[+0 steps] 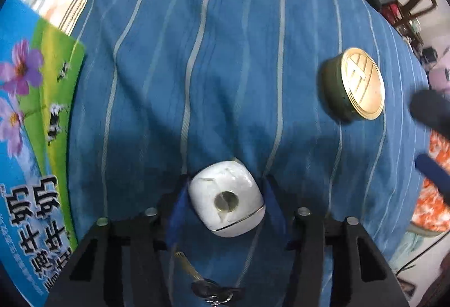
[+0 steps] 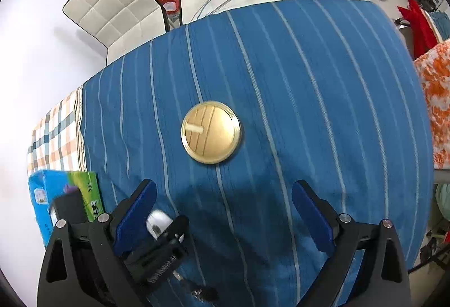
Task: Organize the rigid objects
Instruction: 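Grasp the gold round tin with the right tool while the left tool grasps the white earbud case, then carry the gold tin and earbud case with both tools over the cardboard box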
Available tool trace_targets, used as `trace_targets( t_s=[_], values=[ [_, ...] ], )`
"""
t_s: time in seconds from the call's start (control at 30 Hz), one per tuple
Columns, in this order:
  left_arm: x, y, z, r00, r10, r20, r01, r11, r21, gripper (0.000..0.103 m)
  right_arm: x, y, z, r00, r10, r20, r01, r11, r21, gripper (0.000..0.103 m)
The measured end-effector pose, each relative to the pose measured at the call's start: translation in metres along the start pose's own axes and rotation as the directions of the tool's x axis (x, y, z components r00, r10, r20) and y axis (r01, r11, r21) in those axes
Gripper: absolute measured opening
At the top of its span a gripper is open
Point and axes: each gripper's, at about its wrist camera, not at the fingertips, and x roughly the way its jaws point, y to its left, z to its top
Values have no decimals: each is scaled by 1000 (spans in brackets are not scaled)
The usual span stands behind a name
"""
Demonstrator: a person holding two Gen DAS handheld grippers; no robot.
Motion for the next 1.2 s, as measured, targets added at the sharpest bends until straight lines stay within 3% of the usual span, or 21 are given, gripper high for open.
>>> trace_targets(
  t_s=[0.07, 0.23, 0.3, 0.33, 0.4, 0.5, 0.67, 0.83, 1.0, 1.2],
  values=[
    [-2, -2, -4, 1000, 4, 6, -4, 999, 46, 49, 11, 1, 10, 1000, 6, -14, -6, 1000, 7, 99],
    [-5, 3, -17, 991, 125, 44, -132, 961, 244, 49, 41, 7, 28, 999, -2, -48, 3, 1000, 20, 98],
    [-7, 9, -18, 995, 96, 33, -101, 965, 243, 49, 53, 9, 33, 998, -10, -56, 12, 1000, 28, 95],
    [-7, 13, -17, 996, 90, 24, -93, 969, 231, 49, 59, 10, 36, 998, -16, -63, 18, 999, 32, 83],
    [-7, 17, -16, 997, 82, 5, -81, 973, 214, 49, 73, 13, 40, 995, -33, -93, 36, 999, 26, 70],
    [-7, 22, -16, 997, 73, -3, -71, 978, 195, 50, 79, 17, 38, 995, -52, -90, 53, 999, 8, 69],
    [-5, 16, -11, 997, 83, 10, -83, 975, 208, 52, 77, 13, 15, 990, -67, -123, 61, 997, -47, 69],
    [3, 3, -12, 995, 91, 31, -96, 970, 224, 52, 72, -10, -28, 981, -75, -180, 63, 995, -72, 69],
    [5, 1, -29, 994, 103, 43, -111, 961, 253, 51, 66, -33, -70, 975, -73, -208, 61, 996, -63, 69],
    [10, 3, -65, 991, 119, 61, -132, 951, 279, 53, 65, -30, -88, 975, -83, -206, 66, 994, -90, 69]
  ],
)
